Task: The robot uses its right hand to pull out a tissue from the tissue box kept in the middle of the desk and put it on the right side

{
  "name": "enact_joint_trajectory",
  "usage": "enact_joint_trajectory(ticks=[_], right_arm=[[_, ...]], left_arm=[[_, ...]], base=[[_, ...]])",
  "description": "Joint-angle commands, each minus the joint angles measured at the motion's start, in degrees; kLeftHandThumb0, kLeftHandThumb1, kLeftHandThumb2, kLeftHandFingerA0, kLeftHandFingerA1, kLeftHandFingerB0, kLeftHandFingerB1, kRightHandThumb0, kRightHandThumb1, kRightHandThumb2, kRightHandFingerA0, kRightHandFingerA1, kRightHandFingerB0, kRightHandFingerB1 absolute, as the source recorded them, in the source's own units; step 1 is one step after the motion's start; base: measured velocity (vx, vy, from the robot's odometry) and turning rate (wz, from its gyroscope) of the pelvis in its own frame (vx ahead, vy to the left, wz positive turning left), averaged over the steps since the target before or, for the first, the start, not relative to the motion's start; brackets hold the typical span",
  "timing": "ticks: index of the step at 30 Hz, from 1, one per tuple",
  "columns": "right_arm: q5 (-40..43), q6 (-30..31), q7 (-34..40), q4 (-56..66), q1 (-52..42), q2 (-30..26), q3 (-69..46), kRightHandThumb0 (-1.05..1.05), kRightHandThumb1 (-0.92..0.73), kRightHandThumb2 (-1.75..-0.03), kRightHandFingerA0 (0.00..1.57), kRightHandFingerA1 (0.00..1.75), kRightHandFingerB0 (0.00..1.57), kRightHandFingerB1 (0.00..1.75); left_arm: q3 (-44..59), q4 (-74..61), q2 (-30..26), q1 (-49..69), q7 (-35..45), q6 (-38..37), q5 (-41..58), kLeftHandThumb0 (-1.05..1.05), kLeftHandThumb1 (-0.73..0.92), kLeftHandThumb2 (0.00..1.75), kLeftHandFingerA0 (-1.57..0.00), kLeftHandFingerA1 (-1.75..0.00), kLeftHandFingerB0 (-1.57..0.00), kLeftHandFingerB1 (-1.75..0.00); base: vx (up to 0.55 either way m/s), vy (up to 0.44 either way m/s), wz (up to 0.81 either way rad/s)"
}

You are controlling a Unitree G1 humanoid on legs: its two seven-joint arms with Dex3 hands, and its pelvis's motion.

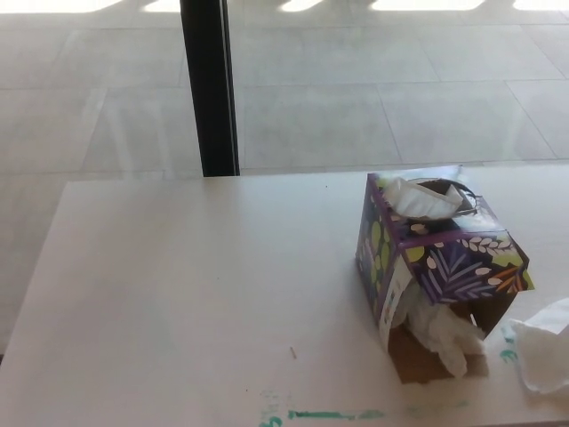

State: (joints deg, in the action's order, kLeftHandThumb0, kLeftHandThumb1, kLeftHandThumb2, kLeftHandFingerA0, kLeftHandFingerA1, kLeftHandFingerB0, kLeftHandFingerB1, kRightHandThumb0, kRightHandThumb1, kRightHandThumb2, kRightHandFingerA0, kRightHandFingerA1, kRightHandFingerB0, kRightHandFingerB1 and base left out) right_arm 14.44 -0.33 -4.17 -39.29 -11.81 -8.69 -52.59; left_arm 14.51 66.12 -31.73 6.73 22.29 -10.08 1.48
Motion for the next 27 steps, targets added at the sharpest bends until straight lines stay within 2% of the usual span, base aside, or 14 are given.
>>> enact_joint_trajectory(ticks=[1, 2, 5, 11, 12, 13, 14, 15, 16, 17, 21, 22, 23, 27], right_arm=[[3.01, -0.76, 0.83, 0.12, -0.65, -1.47, 1.4, -0.48, -0.63, -0.59, 0.88, 1.11, 0.5, 0.64], [3.3, -1.05, 0.76, 0.22, -0.79, -1.41, 1.6, -0.49, -0.63, -0.59, 0.93, 1.13, 0.48, 0.66], [4.77, -0.18, 0.54, 0.82, -1.01, -1.43, 2.12, -0.49, -0.62, -0.59, 0.87, 1.11, 0.5, 0.67], [5.22, -0.55, 1.37, 1.08, -1.09, -1.7, 3.54, -0.52, -0.61, -0.58, 0.9, 1.06, 0.49, 0.64], [5.03, -0.96, 1.63, 0.71, -1.01, -1.8, 3.8, -0.52, -0.61, -0.58, 0.91, 1.08, 0.49, 0.65], [5.28, -1.14, 1.85, 0.54, -0.88, -1.81, 3.87, -0.52, -0.61, -0.58, 0.91, 1.08, 0.49, 0.65], [5.42, -1.33, 1.68, 0.46, -1.19, -1.76, 3.9, -0.51, -0.61, -0.58, 0.92, 1.09, 0.52, 0.66], [5.69, -0.99, 1.2, 1.15, -1.57, -1.7, 4.16, -0.51, -0.61, -0.58, 0.9, 1.09, 0.51, 0.66], [6.13, -1.71, 0.37, 1.46, -2.12, -1.35, 4.33, -0.51, -0.6, -0.58, 0.96, 1.12, 0.53, 0.68], [6.29, -1.54, -0.15, 1.85, -2.44, -1.43, 4.65, -0.52, -0.61, -0.57, 0.93, 1.12, 0.53, 0.68], [5.29, -3.33, 0.22, 0.32, -2.24, -2.18, 6.1, -0.51, -0.58, -0.56, 1.01, 1.04, 0.58, 0.67], [4.85, -4.27, -0.65, -0.82, -2.19, -2.68, 6.79, -0.53, -0.58, -0.56, 0.96, 1.01, 0.58, 0.66], [5.16, -4.53, -1.79, -1.1, -2.17, -2.98, 7.12, -0.54, -0.57, -0.57, 0.96, 1.01, 0.53, 0.65], [6.27, -5.08, -3.62, -1.1, -2.64, -3.31, 7.98, -0.55, -0.56, -0.56, 0.97, 1.04, 0.51, 0.65]], left_arm=[[-0.07, 0.41, -0.91, -0.11, -0.18, -0.24, 0.37, -0.72, 0.89, 0.67, -0.56, -0.46, -0.41, -0.38], [-0.09, 0.44, -0.92, -0.11, -0.19, -0.26, 0.36, -0.72, 0.89, 0.67, -0.57, -0.46, -0.41, -0.38], [-0.15, 0.47, -0.9, -0.33, -0.43, 0.29, 0.32, -0.73, 0.89, 0.67, -0.56, -0.47, -0.41, -0.38], [-0.48, 0.88, -1.02, -1.32, -0.35, 0.27, 0.16, -0.73, 0.89, 0.67, -0.56, -0.47, -0.41, -0.38], [-0.39, 1.03, -0.99, -1.34, -0.32, 0.22, 0.28, -0.72, 0.71, 1.06, -0.49, -0.59, -0.35, -0.52], [-0.29, 1.19, -0.97, -1.39, -0.27, 0.29, 0.39, -0.72, 0.71, 1.06, -0.49, -0.59, -0.35, -0.52], [-0.27, 0.99, -1.06, -1.25, -0.07, 0.13, 0.45, -0.73, 0.89, 0.67, -0.56, -0.46, -0.41, -0.38], [-0.06, 0.86, -1.04, -1.23, -0.05, 0.38, 0.68, -0.73, 0.7, 1.05, -0.5, -0.59, -0.35, -0.52], [0.16, 0.84, -1.04, -1.13, -0.18, 0.33, 0.84, -0.74, 0.88, 0.68, -0.57, -0.47, -0.4, -0.38], [0.14, 0.63, -1.06, -1.05, -0.17, 0.41, 0.79, -0.73, 0.88, 0.67, -0.57, -0.47, -0.4, -0.38], [0.1, 0.75, -1.1, -1.09, -0.39, 0.31, 0.61, -0.73, 0.89, 0.68, -0.57, -0.47, -0.41, -0.38], [0.08, 0.62, -1.16, -1.01, -0.15, 0.23, 0.62, -0.73, 0.89, 0.67, -0.57, -0.47, -0.41, -0.38], [0.29, 0.67, -1.03, -0.9, -0.21, 0.12, 0.83, -0.73, 0.89, 0.67, -0.57, -0.47, -0.41, -0.38], [0.52, 0.71, -0.94, -0.86, -0.34, 0.06, 0.94, -0.73, 0.88, 0.68, -0.57, -0.47, -0.41, -0.38]], base=[[0.0, 0.0, 0.0], [0.0, 0.0, 0.0], [0.0, 0.0, 0.0], [0.0, 0.0, 0.0], [0.0, 0.0, 0.0], [0.0, 0.0, 0.0], [0.0, 0.0, 0.0], [0.0, 0.0, 0.0], [0.0, 0.0, 0.0], [0.0, 0.0, 0.0], [0.0, 0.0, 0.0], [0.0, 0.0, 0.0], [0.0, 0.0, 0.0], [0.0, 0.0, 0.0]])
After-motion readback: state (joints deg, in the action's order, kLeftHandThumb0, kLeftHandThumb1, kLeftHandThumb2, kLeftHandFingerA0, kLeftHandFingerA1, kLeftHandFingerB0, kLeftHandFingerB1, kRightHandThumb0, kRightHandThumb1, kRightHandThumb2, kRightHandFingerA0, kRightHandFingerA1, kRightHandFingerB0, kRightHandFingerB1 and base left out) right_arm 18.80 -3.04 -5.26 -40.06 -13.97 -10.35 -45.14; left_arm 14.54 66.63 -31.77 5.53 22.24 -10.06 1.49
